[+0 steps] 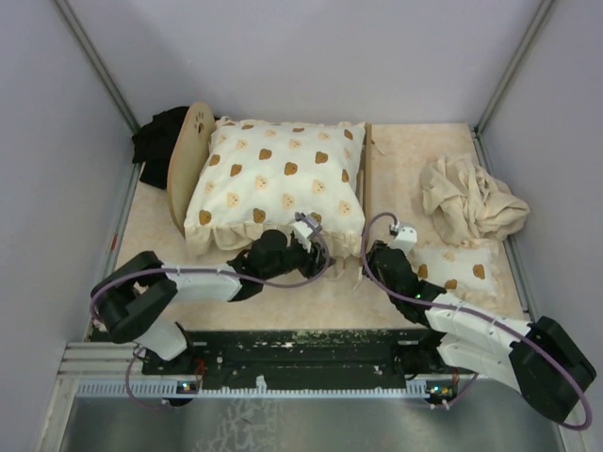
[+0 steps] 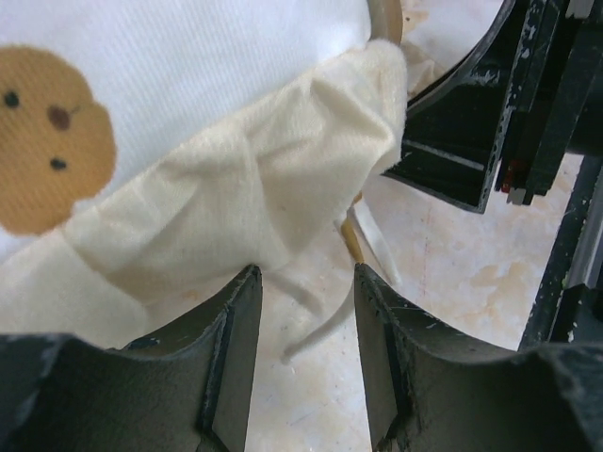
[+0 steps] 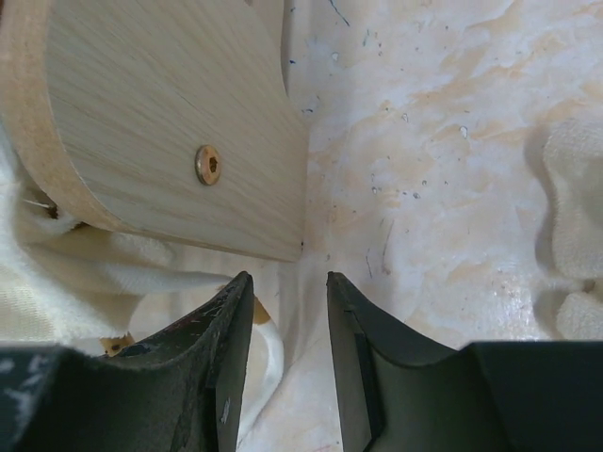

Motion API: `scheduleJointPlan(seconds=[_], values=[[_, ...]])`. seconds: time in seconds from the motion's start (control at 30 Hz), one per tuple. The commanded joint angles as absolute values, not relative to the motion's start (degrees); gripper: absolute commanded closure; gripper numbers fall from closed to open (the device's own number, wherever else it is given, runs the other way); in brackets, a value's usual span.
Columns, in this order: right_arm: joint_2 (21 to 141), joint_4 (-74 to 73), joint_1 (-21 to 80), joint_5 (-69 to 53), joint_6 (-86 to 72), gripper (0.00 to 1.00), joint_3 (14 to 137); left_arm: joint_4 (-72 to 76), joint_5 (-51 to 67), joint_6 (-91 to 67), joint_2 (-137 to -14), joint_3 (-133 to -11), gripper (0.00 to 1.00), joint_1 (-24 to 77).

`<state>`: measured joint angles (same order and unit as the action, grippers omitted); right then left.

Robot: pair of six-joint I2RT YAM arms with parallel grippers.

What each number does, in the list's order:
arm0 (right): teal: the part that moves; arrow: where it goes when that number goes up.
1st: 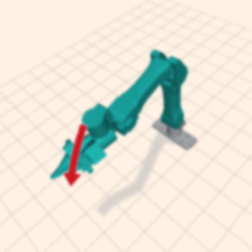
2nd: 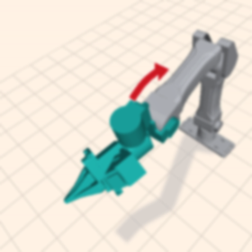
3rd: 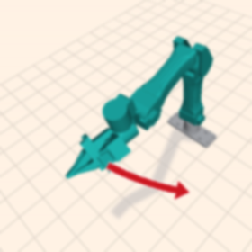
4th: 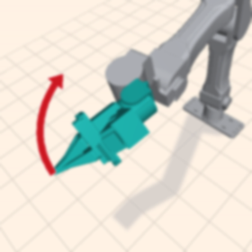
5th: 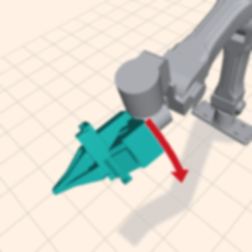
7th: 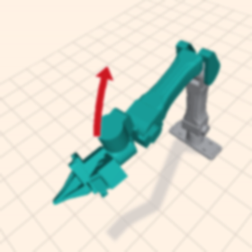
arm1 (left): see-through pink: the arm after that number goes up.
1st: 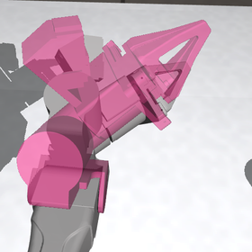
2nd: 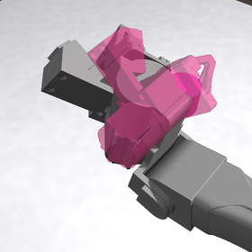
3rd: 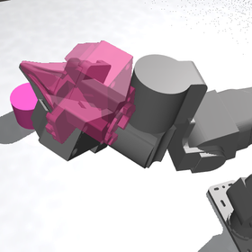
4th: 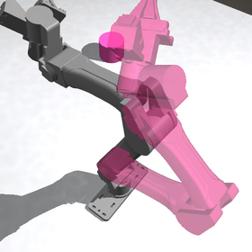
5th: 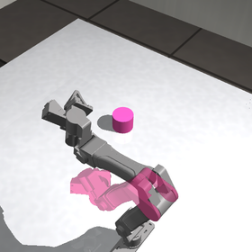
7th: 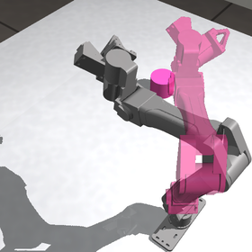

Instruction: Set up the pet bed

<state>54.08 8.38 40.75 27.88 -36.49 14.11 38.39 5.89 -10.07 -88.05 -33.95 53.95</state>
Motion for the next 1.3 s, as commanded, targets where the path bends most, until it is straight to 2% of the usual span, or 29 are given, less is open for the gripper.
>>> scheduleJointPlan(seconds=[0.0, 0.07, 0.13, 0.27, 0.33, 0.53, 0.6, 0.67, 0.73, 0.87, 0.97, 1.03, 1.13, 1.27], values=[[53.4, 12.9, 40.3, 27.4, -35.5, 0.63, 14.4, 42.5, 7.2, -10.6, -90.3, -37.5, 0.50, 53.9], [52.9, 11.9, 40.3, 26.1, -35.9, 0.64, 15.0, 43.4, 7.2, -10.7, -91.9, -38.2, 0.53, 53.9], [52.1, 7.9, 40.2, 25.4, -36.9, 0.64, 16.6, 43.1, 7.6, -10.4, -92.8, -38.7, 0.60, 53.7], [47.4, -0.7, 40.3, 25.5, -38.2, 0.57, 19.4, 43.1, 8.7, -11.3, -90.7, -36.3, 0.88, 52.9], [43.6, -3.5, 40.3, 25.6, -38.9, 0.52, 20.4, 43.2, 10.0, -12.1, -88.1, -34.0, 0.97, 52.2], [34.5, -4.4, 40.3, 23.3, -39.0, 0.49, 22.7, 33.3, 9.6, -12.1, -79.2, -31.1, 1.00, 51.8], [34.2, -4.1, 40.3, 22.2, -39.0, 0.50, 24.1, 31.2, 10.3, -12.4, -77.3, -30.8, 0.90, 51.8], [34.8, -3.6, 40.3, 21.8, -38.8, 0.49, 25.2, 28.9, 10.6, -13.0, -75.5, -31.0, 0.72, 51.8], [36.3, -3.3, 40.3, 22.4, -37.9, 0.46, 26.7, 26.0, 9.2, -13.5, -73.1, -31.2, 0.59, 51.7], [41.5, -4.6, 40.3, 24.9, -34.2, 0.44, 31.2, 16.2, 2.7, -13.6, -67.0, -33.4, 0.41, 51.4], [45.9, -6.4, 40.3, 28.0, -31.9, 0.44, 33.8, 8.7, 1.3, -13.0, -63.6, -36.3, 0.22, 49.5], [48.3, -6.3, 40.3, 28.3, -29.9, 0.48, 34.7, 4.3, 2.2, -12.6, -61.7, -38.3, 0.20, 47.3], [51.2, -6.5, 40.2, 29.2, -27.5, 0.56, 35.9, -3.2, 2.6, -11.5, -59.0, -41.6, 0.23, 44.6], [53.3, -5.4, 38.6, 28.7, -25.0, 0.67, 35.3, -13.8, -3.5, -9.0, -56.3, -46.9, 0.23, 42.4]])
